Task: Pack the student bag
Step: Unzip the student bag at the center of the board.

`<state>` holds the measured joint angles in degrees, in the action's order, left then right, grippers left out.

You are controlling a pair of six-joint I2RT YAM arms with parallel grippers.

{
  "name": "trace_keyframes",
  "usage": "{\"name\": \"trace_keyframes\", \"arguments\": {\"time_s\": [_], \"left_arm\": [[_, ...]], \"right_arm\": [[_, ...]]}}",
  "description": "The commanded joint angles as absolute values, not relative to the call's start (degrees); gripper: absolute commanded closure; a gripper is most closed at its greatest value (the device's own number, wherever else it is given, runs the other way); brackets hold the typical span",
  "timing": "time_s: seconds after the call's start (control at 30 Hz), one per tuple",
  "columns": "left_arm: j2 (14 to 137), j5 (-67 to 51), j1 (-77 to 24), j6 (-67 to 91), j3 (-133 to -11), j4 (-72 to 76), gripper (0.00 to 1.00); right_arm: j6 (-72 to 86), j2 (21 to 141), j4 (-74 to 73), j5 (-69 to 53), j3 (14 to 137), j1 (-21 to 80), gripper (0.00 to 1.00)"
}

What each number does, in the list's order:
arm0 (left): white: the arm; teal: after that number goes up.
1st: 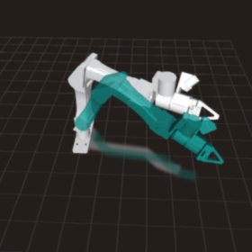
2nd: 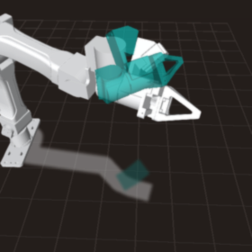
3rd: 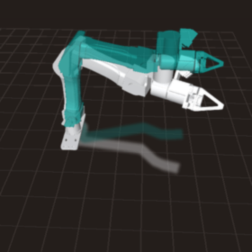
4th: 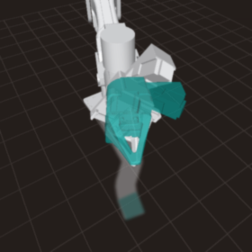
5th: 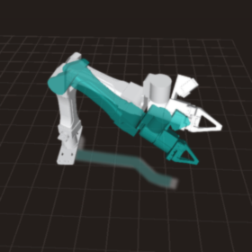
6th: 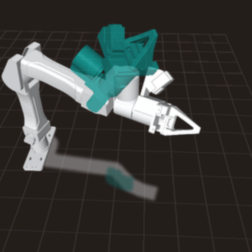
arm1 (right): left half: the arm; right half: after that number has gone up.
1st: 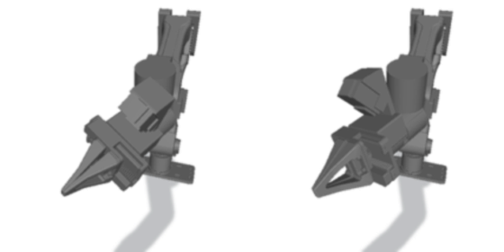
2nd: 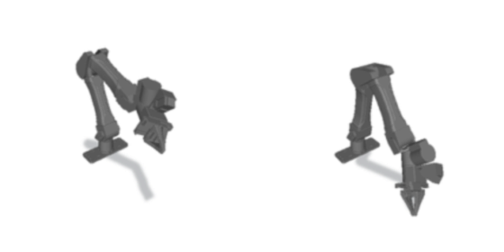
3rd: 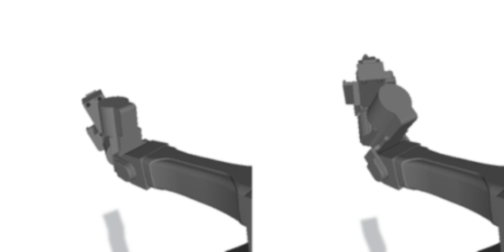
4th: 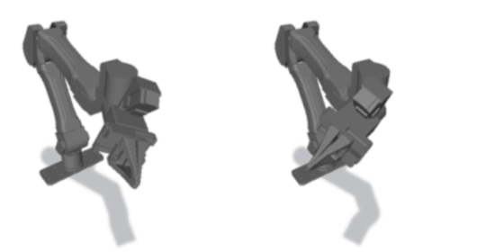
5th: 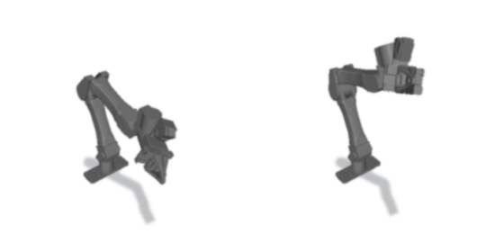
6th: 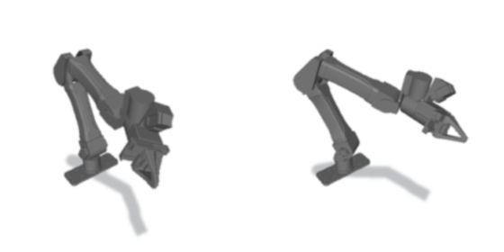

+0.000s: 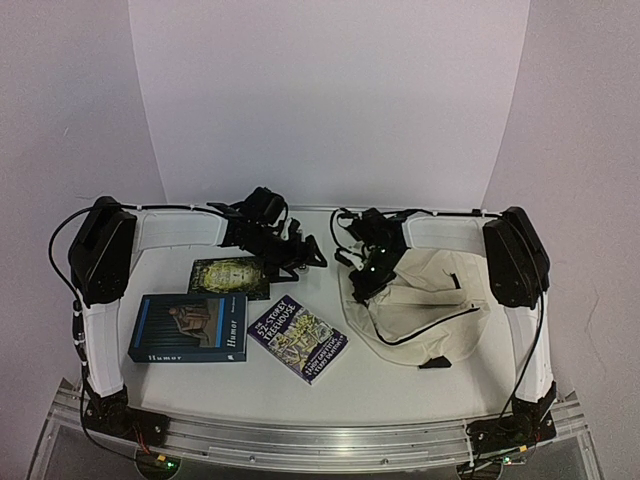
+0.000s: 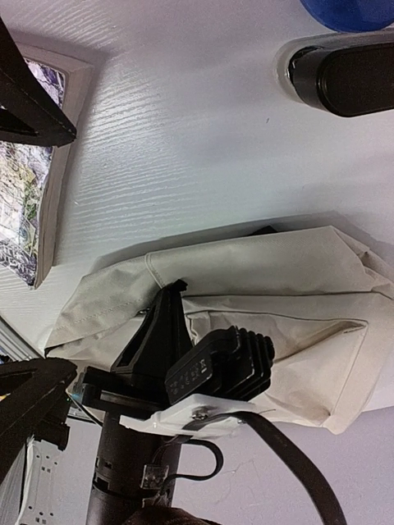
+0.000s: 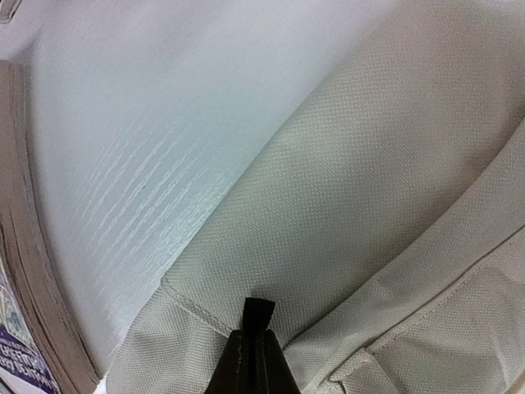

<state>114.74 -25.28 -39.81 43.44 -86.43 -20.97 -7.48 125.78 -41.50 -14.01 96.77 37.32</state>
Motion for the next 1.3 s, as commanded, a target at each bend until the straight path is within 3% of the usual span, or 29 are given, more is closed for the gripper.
{"name": "trace_keyframes", "arguments": {"time_s": [0.0, 0.4, 0.8, 1.27], "left_arm": [[113.36, -24.40, -39.99, 43.37, -86.04, -20.60, 0.10], [115.70, -25.55, -39.99, 44.59, -87.45, -19.27, 0.13], [120.42, -30.58, -40.11, 49.29, -88.87, -12.62, 0.28], [124.69, -31.94, -41.76, 51.07, -93.88, -10.29, 0.27]], "right_arm": [[-7.41, 124.57, -41.66, -15.90, 97.72, 37.71, 1.00], [-5.40, 115.23, -42.20, -20.81, 100.35, 37.71, 1.00], [-4.84, 111.33, -42.19, -25.08, 100.91, 37.38, 1.00], [-6.69, 111.30, -41.84, -31.62, 97.65, 37.39, 1.00]]}}
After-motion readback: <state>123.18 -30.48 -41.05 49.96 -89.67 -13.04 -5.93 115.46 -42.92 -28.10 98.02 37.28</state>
